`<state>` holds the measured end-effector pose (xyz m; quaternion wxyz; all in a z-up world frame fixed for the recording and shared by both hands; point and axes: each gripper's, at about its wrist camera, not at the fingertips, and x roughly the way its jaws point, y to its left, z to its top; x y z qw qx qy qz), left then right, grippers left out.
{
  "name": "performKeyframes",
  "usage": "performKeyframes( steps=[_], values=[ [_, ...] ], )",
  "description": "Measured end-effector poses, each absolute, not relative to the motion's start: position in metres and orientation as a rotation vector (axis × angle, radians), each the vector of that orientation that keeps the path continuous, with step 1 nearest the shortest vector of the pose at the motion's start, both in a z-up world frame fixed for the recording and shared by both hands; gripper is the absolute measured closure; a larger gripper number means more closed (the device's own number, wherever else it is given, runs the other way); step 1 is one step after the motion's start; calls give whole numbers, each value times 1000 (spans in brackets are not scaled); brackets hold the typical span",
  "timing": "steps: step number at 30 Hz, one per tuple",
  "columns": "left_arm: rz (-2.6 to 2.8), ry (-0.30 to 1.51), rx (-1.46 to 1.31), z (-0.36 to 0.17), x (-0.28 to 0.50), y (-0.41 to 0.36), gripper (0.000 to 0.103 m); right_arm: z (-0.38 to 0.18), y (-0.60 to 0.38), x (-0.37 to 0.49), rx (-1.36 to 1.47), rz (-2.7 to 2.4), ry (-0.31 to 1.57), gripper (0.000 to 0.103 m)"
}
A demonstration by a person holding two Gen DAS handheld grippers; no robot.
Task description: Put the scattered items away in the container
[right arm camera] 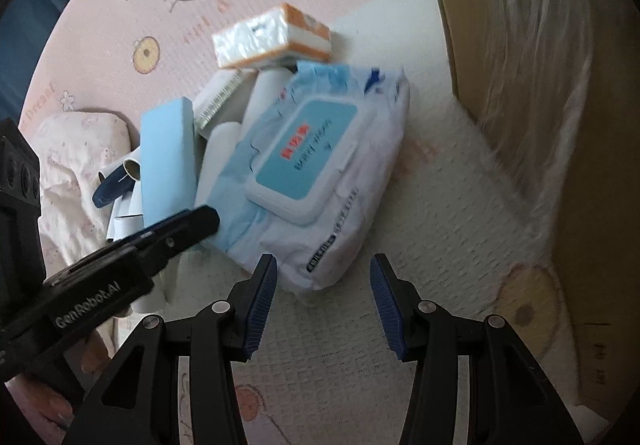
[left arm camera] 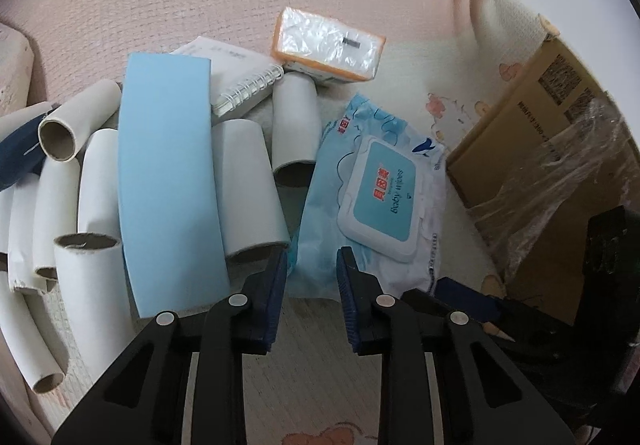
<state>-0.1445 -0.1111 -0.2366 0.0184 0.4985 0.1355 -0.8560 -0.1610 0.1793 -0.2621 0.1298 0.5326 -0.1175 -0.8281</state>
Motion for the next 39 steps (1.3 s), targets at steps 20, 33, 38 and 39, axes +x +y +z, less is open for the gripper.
performKeyframes(
  steps=[20,33,38,39],
  values=[
    [-2693,297,1542,-236,-115,-81,87,-260,185,-148,1595,-2360,-472,67],
    [-2579,475,1535,-227,-51,-113,76,-242,163,-101,1631,-2301,-343,69],
    [-2581,556,1513,-226,-45,-104,59,-221,191,-108,1596,-2412,-420,62],
    [-2581,534,1499,-227,-47,-98,59,-221,199,-111,1598,-2408,-475,60]
  ],
)
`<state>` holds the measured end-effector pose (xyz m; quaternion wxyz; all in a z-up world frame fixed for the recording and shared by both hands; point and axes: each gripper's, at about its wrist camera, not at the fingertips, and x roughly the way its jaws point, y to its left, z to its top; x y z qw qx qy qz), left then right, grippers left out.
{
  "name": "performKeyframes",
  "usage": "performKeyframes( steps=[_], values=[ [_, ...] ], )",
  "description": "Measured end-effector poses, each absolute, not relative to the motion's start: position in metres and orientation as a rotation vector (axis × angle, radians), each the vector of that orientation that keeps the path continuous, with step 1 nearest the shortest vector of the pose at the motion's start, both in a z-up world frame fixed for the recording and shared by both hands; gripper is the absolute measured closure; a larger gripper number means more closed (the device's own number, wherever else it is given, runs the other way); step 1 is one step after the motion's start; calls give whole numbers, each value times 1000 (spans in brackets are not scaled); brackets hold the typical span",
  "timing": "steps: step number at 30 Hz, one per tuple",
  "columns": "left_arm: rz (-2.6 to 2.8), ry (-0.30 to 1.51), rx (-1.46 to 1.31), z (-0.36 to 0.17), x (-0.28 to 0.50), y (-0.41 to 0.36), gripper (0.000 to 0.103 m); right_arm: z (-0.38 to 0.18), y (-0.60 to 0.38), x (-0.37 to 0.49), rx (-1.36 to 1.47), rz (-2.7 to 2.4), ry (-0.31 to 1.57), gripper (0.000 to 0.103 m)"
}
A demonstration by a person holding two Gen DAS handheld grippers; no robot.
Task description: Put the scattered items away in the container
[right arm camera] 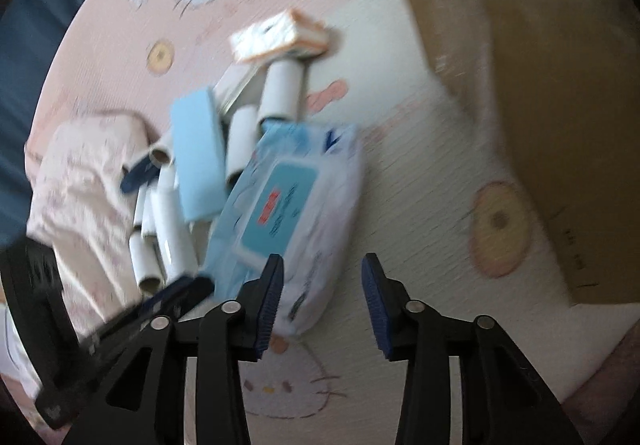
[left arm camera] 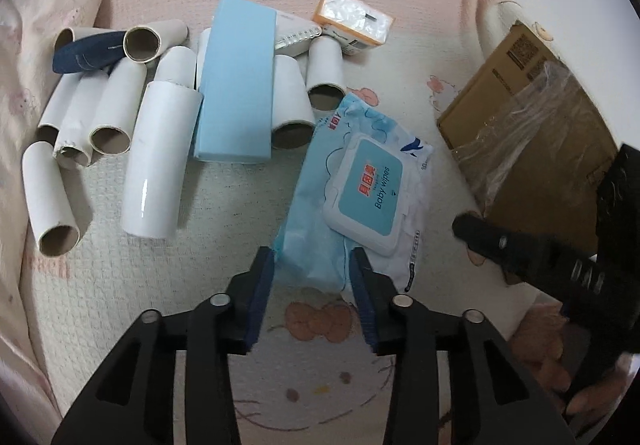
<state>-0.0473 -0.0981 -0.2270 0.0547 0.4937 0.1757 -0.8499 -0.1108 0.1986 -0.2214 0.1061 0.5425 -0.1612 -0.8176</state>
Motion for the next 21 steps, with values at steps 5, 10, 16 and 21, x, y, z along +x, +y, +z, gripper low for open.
performKeyframes(
  steps=[5,10,16,21],
  values=[
    [-2543,480,1492,-230,-44,-86,59,-240,205,-116,1680,-2347,-574,60],
    [-2514,564,1548,-234,-33,-90,59,-257,192,-117,1742,-2261,-555,60],
    [-2530,645,1588,-243,-37,-90,77,-263,190,-115,1734,-2202,-594,78],
    [-2575,528,1547,-236,-40,-85,91,-258,176,-114,1715,-2200,-520,83]
  ],
)
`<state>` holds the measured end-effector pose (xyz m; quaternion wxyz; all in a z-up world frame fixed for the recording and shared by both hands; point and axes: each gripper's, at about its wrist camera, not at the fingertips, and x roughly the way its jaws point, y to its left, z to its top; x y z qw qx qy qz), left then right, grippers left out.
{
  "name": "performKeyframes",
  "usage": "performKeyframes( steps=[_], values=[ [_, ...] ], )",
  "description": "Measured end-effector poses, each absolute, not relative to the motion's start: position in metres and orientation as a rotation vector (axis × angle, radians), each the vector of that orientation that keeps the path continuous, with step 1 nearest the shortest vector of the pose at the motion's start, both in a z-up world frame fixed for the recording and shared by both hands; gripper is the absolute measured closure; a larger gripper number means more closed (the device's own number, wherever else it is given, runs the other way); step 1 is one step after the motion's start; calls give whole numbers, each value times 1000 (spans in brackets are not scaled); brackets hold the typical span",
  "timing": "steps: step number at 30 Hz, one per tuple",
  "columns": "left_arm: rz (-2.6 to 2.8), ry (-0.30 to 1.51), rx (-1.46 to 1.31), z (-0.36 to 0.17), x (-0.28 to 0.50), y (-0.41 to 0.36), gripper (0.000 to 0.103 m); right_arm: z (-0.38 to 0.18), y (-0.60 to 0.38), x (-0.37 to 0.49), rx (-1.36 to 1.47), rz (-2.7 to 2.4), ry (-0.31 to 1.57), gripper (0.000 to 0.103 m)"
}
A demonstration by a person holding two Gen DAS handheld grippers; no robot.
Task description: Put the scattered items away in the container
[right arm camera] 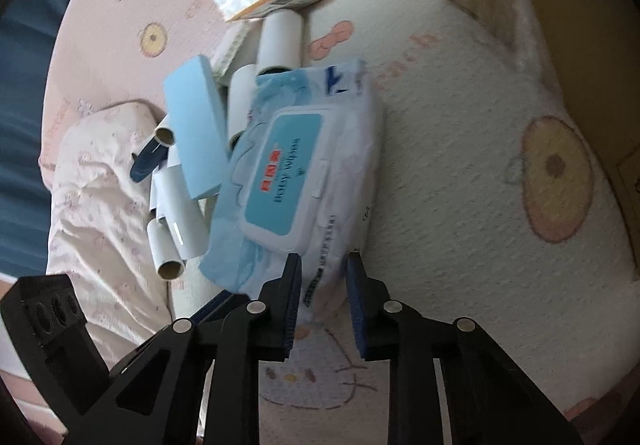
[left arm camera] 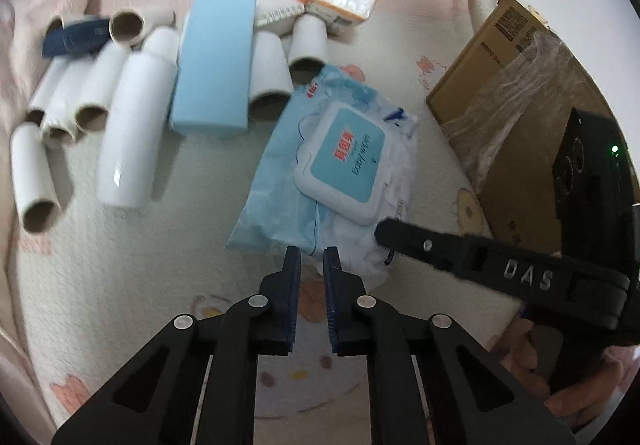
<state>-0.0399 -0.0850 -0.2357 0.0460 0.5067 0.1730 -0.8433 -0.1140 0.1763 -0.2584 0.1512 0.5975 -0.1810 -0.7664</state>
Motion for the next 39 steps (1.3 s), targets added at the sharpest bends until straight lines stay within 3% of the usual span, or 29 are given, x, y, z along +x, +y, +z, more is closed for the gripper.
performKeyframes(
  steps=[7,12,13,15,17,23,29,32,34,35,36,39],
  values=[
    [-2496,558,1447,-235,-57,-130,91,-251,132,-108,1723,-2059,-416,83],
    [-2440,702,1441,-232,-62,-149,86,-229,138,-116,1717,-2267,-142,82],
    [-2435,712,1445,-232,-60,-149,82,-228,145,-120,1719,-2294,-144,81],
    [-2412,732,1467,-235,-56,-145,52,-226,161,-130,1726,-2342,-166,66],
    [-2404,791,1480,-238,-50,-141,47,-227,173,-141,1737,-2375,-191,48],
    [-2398,872,1541,-251,-54,-120,47,-236,180,-168,1681,-2387,-251,45],
    [-2456,684,1555,-246,-69,-106,47,-238,172,-203,1594,-2350,-250,45],
    [-2453,673,1547,-247,-74,-108,56,-242,162,-215,1582,-2307,-175,45],
    [-2443,656,1539,-248,-73,-111,67,-243,159,-215,1583,-2262,-153,50],
    [-2448,659,1535,-247,-72,-113,69,-242,158,-211,1570,-2246,-139,62],
    [-2453,665,1528,-247,-70,-115,75,-242,157,-208,1568,-2248,-122,66],
    [-2456,688,1521,-249,-65,-125,79,-240,157,-196,1604,-2245,-77,71]
  ],
)
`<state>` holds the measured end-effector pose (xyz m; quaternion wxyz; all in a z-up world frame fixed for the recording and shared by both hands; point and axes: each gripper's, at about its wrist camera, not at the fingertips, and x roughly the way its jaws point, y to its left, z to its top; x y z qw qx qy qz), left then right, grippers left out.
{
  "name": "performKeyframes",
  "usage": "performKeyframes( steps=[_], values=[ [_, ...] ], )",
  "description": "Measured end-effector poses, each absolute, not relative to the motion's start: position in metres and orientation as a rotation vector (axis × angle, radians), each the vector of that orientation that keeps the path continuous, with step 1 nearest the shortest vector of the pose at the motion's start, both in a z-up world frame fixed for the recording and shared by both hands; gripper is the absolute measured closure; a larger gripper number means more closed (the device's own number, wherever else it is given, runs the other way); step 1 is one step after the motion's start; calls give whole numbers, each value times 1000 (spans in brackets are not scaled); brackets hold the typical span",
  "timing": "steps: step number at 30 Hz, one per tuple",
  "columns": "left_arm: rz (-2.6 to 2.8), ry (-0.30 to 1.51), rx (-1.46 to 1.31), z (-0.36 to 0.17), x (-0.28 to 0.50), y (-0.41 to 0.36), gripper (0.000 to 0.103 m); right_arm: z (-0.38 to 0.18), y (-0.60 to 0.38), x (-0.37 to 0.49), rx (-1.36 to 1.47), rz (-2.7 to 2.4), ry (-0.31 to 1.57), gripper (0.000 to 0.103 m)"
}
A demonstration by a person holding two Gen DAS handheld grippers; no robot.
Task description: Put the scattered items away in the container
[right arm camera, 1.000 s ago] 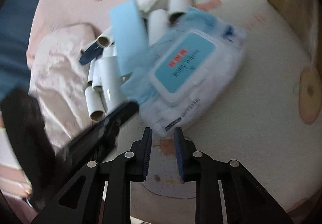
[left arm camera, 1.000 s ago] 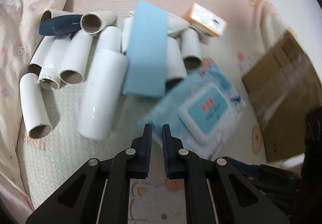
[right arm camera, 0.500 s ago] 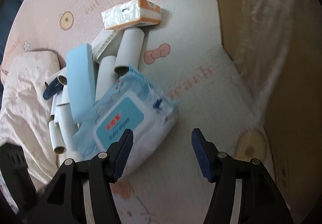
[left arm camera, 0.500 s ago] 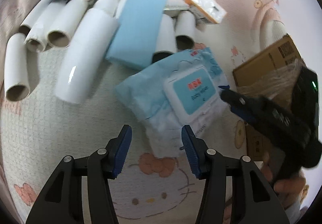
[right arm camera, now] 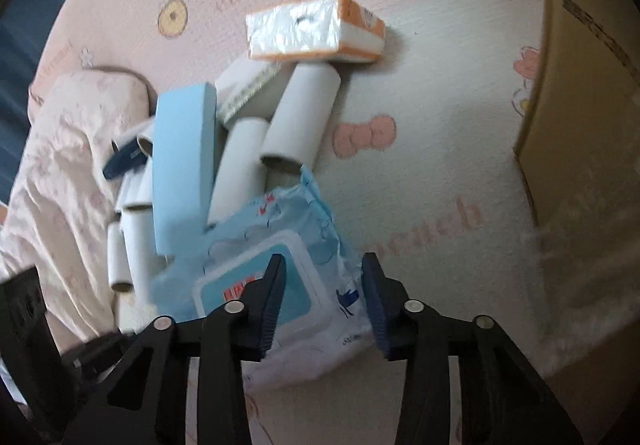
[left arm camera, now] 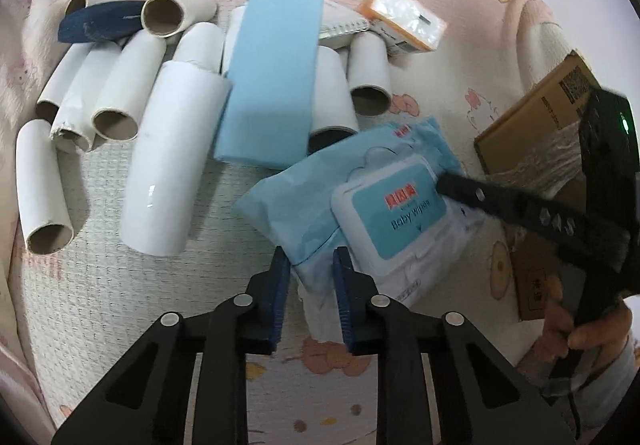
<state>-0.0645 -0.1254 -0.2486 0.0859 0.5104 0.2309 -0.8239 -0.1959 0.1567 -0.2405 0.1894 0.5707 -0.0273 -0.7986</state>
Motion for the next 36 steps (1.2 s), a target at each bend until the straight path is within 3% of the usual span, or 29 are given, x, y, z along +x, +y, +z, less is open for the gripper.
performKeyframes(
  steps=[16,19,21,24,29,31,33,36],
  values=[
    [-2438,748,1641,-250,3,-139,80,-242,134,-91,1802,-2090,1,71],
    [-2376,820,1646,-256,5,-145,71,-243,133,-94,1827,-2103,25,68],
    [-2321,888,1636,-260,3,-151,61,-246,135,-95,1843,-2091,-5,59],
    [-2291,973,1627,-265,4,-163,56,-248,139,-97,1845,-2088,-62,44],
    [-2230,1121,1638,-271,2,-176,53,-252,146,-104,1841,-2076,-203,44],
    [-2220,1133,1633,-270,3,-175,48,-254,149,-107,1839,-2075,-252,44],
    [-2227,1170,1632,-268,6,-174,32,-258,149,-110,1853,-2068,-272,44],
    [-2250,1177,1605,-264,10,-168,30,-260,146,-112,1855,-2053,-278,44]
  ],
)
